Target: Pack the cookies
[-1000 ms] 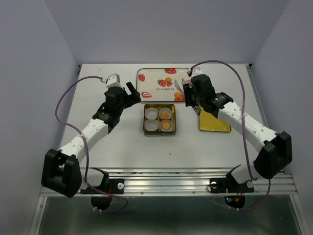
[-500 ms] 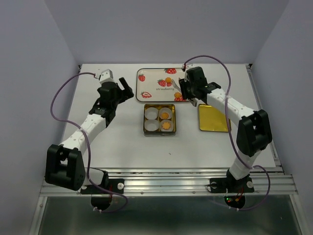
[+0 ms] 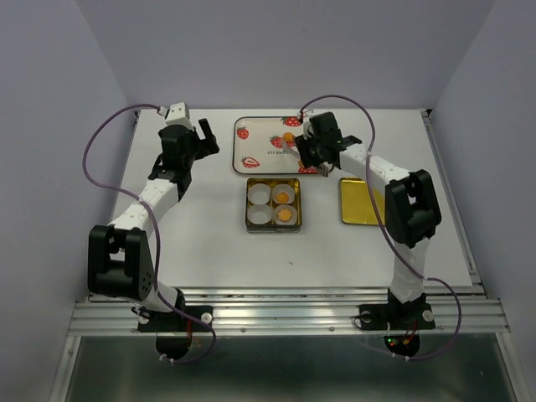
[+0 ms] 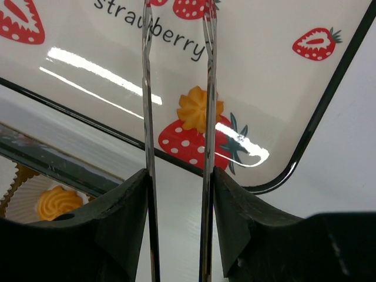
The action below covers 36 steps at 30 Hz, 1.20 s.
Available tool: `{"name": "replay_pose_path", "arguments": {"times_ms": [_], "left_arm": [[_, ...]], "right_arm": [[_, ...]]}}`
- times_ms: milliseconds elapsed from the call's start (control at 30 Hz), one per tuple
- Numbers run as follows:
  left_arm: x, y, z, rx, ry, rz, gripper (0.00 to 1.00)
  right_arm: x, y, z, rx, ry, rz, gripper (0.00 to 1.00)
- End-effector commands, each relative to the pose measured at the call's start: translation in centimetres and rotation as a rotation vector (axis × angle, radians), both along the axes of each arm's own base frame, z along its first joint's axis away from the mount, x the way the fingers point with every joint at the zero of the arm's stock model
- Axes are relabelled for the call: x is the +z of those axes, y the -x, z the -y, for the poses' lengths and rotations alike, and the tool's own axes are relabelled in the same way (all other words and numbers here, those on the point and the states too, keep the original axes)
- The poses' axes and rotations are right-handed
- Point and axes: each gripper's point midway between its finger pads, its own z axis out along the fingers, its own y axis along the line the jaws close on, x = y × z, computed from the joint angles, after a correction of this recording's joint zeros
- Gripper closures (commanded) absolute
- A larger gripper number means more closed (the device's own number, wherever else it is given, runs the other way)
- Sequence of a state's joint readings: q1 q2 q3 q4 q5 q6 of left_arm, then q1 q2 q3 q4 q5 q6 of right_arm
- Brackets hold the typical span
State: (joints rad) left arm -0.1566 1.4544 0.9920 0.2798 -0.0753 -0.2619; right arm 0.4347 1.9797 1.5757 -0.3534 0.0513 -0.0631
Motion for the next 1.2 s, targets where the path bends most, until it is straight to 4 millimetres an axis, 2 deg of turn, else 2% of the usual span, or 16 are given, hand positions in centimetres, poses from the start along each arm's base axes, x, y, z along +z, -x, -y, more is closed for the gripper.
{"name": "replay_pose_path", "arguments": {"times_ms": [0, 67, 100, 233, 267, 467, 700, 933, 1167], "left_arm": [[4.6, -2.2, 1.0, -0.075, -0.054, 0.137, 0.01], [4.5, -2.8, 1.1, -0.079, -0.059, 0.134, 0.01], [4.4, -2.9, 1.1, -0.08, -0.061, 0.131, 0.01], [4.8, -3.2, 0.9, -0.073, -0.077, 0.133, 0.01], [4.8, -3.3, 0.8, -0.07, -0.079, 0.133, 0.01], [4.9, -3.4, 0.9, -0.076, -0.076, 0.132, 0.01], [5.2, -3.6, 1.2, -0.086, -0.069, 0.132, 0.01], [5.5, -3.5, 1.3, -0.088, -0.057, 0.136, 0.01], [6.0, -3.5, 1.4, -0.086, -0.04, 0.147, 0.01]], "right_arm": [[3.6, -3.1, -1.6, 0.048, -0.053, 0.121, 0.48], [4.1, -3.9, -1.9, 0.049, -0.057, 0.139, 0.46], [3.4, -4.2, -1.9, 0.043, -0.052, 0.131, 0.45], [3.3, -5.7, -1.7, -0.008, -0.04, 0.147, 0.45], [2.7, -5.8, -1.5, -0.023, -0.029, 0.134, 0.45], [2.2, -6.2, -0.9, -0.055, 0.002, 0.139, 0.38], [1.2, -6.9, -1.6, -0.042, -0.014, 0.121, 0.39], [0.4, -6.4, -2.1, -0.026, -0.029, 0.09, 0.48], [2.0, -6.2, -1.7, -0.049, -0.041, 0.114, 0.57]]}}
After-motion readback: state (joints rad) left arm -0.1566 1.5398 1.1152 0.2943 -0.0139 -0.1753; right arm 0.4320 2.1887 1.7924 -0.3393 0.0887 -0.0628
